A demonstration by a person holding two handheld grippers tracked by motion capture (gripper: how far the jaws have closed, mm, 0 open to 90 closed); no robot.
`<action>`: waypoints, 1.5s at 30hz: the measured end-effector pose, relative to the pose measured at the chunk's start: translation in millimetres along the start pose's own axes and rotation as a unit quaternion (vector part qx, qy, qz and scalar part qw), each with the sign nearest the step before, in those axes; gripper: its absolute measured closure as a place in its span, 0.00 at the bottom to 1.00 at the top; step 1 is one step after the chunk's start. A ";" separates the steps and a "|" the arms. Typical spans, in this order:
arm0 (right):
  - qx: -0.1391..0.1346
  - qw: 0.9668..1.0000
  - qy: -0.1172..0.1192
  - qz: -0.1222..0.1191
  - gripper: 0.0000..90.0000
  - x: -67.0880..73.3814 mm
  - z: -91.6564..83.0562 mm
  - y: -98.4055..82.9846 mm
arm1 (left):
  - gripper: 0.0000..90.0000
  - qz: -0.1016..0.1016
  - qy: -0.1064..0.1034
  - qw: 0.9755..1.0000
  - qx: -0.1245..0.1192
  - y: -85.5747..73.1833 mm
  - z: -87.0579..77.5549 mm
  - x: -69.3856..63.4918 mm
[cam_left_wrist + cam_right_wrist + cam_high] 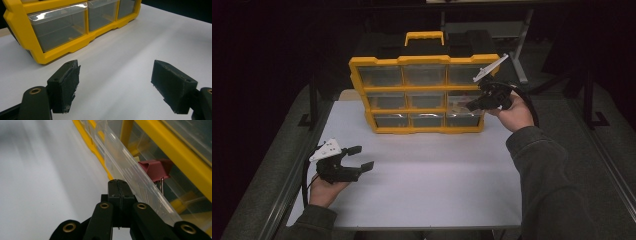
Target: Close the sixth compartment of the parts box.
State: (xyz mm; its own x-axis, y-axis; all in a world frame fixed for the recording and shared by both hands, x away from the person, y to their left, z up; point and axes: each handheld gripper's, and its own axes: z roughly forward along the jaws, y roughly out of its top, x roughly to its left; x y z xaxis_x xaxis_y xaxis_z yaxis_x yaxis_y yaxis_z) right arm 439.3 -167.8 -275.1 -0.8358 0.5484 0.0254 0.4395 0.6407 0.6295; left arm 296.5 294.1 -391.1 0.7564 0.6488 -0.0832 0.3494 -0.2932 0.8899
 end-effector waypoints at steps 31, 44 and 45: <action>0.000 1.000 -0.019 -0.005 0.99 -1.1 -2.1 9.0 | 0.24 0.001 0.002 1.000 0.002 0.2 -2.0 1.3; -0.004 0.999 -0.032 0.002 0.99 -4.9 -0.7 11.3 | 0.24 0.000 0.003 1.000 0.000 0.2 -2.6 1.6; -0.006 0.999 -0.032 0.005 0.99 -5.0 -0.9 11.4 | 0.24 0.000 0.003 1.000 0.000 0.1 -2.6 1.7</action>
State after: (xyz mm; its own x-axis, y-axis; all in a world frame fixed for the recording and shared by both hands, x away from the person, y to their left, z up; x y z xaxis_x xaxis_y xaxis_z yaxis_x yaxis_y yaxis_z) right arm 448.1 -163.7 -267.4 -0.8085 0.5882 -0.0174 0.4438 0.6289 0.6384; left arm 296.4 297.0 -390.0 0.7538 0.6522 -0.0806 0.3489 -0.2933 0.8901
